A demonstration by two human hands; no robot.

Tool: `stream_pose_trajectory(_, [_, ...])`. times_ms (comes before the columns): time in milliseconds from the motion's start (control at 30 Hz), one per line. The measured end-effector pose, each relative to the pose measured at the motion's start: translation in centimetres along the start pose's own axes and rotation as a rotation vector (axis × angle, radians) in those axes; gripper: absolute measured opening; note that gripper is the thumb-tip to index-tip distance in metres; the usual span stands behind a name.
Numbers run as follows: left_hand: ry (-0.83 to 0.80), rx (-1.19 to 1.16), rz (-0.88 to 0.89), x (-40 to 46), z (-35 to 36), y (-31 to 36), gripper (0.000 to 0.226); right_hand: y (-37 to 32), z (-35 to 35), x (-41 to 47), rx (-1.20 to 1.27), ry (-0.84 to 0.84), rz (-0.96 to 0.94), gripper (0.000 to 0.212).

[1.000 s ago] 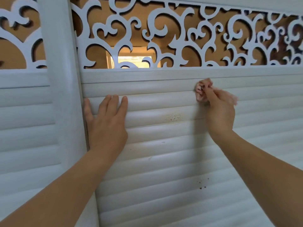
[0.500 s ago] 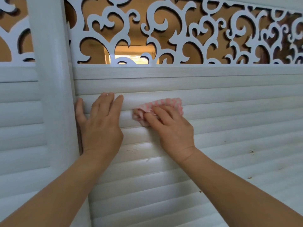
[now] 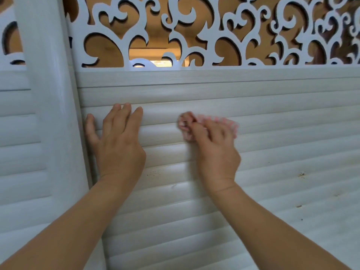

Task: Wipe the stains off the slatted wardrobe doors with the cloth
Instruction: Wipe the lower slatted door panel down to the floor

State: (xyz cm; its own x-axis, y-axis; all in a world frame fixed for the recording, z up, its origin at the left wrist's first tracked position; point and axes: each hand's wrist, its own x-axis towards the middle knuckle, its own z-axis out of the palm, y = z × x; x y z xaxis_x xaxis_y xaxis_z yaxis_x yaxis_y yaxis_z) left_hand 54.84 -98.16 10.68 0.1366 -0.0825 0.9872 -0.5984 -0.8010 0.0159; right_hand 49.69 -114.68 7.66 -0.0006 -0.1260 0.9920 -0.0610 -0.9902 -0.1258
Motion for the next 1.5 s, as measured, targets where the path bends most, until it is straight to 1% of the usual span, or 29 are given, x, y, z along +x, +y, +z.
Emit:
stream_pose_trajectory(67, [-0.005, 0.003, 0.007, 0.0, 0.0, -0.1, 0.057, -2.5, 1.0, -0.7, 0.043, 0.024, -0.129, 0.033])
stream_pose_trajectory(133, [-0.008, 0.007, 0.018, 0.0, -0.1, -0.2, 0.056, -3.9, 1.4, -1.4, 0.074, 0.034, -0.25, 0.033])
stream_pose_trajectory(233, [-0.019, 0.019, 0.016, -0.2, -0.2, -0.2, 0.056, -3.0, 1.2, -1.9, 0.063, 0.016, -0.387, 0.043])
stream_pose_trajectory(300, [-0.027, 0.018, -0.003, -0.3, -0.1, 0.0, 0.059, -1.1, 0.5, -2.0, 0.031, 0.0, -0.442, 0.041])
stream_pose_trajectory(400, [-0.03, 0.017, -0.019, -0.5, 0.1, 0.2, 0.062, 2.4, -0.4, -1.8, -0.027, 0.0, -0.414, 0.04])
stream_pose_trajectory(467, [-0.025, 0.015, -0.014, -0.5, 0.1, 0.1, 0.061, 5.2, -1.1, -1.7, -0.104, 0.009, -0.352, 0.032])
stream_pose_trajectory(500, [-0.022, 0.014, -0.01, -0.5, 0.1, 0.1, 0.061, 6.7, -1.4, -1.7, -0.135, 0.01, -0.308, 0.031])
stream_pose_trajectory(600, [-0.016, 0.015, 0.003, -0.4, 0.1, -0.1, 0.06, 9.9, -2.4, -2.0, -0.179, -0.013, -0.103, 0.04])
stream_pose_trajectory(667, [-0.004, 0.011, 0.002, -0.3, 0.1, 0.0, 0.059, 9.8, -2.4, -2.1, -0.164, 0.012, 0.051, 0.041])
stream_pose_trajectory(700, [0.001, 0.006, -0.003, -0.3, 0.1, 0.0, 0.058, 9.1, -2.3, -2.0, -0.15, 0.027, 0.098, 0.04])
stream_pose_trajectory(767, [0.004, -0.01, -0.014, -0.3, 0.1, 0.1, 0.057, 7.1, -1.8, -1.9, -0.149, 0.049, 0.077, 0.037])
stream_pose_trajectory(867, [-0.004, -0.011, -0.018, -0.3, 0.1, 0.2, 0.056, 3.2, -0.8, -2.2, -0.128, 0.053, -0.066, 0.033])
stream_pose_trajectory(933, [-0.018, -0.004, -0.013, -0.3, 0.1, 0.3, 0.057, 1.0, -0.3, -2.5, -0.092, 0.038, -0.132, 0.036])
stream_pose_trajectory(1000, [-0.031, 0.011, -0.008, -0.4, -0.1, 0.2, 0.058, 0.4, -0.2, -2.4, -0.091, 0.006, -0.21, 0.038])
stream_pose_trajectory(1067, [-0.043, 0.026, 0.002, -0.5, -0.2, 0.1, 0.059, 2.0, -0.6, -2.1, -0.119, -0.013, -0.279, 0.035])
stream_pose_trajectory(1133, [-0.048, 0.03, 0.008, -0.5, -0.3, 0.0, 0.06, 4.7, -1.3, -1.9, -0.143, -0.003, -0.233, 0.035])
stream_pose_trajectory(1200, [-0.05, 0.027, 0.012, -0.4, -0.3, -0.1, 0.061, 6.7, -1.7, -2.0, -0.15, 0.022, -0.081, 0.036])
stream_pose_trajectory(1267, [-0.045, 0.02, 0.014, -0.4, -0.2, -0.2, 0.06, 7.0, -1.7, -2.2, -0.159, 0.035, 0.046, 0.037])
stream_pose_trajectory(1300, [-0.042, 0.015, 0.014, -0.4, -0.1, -0.2, 0.06, 6.5, -1.6, -2.1, -0.152, 0.037, 0.069, 0.037])
stream_pose_trajectory(1367, [-0.047, 0.006, 0.008, -0.4, 0.0, -0.1, 0.061, 4.7, -1.2, -1.9, -0.125, 0.045, 0.033, 0.035])
stream_pose_trajectory(1433, [-0.065, 0.0, 0.008, -0.4, 0.0, 0.0, 0.063, 2.2, -0.5, -2.2, -0.109, 0.029, -0.064, 0.032])
stream_pose_trajectory(1500, [-0.096, -0.01, 0.006, -0.3, -0.3, -0.1, 0.065, -0.2, 0.1, -2.7, -0.089, -0.012, -0.163, 0.034])
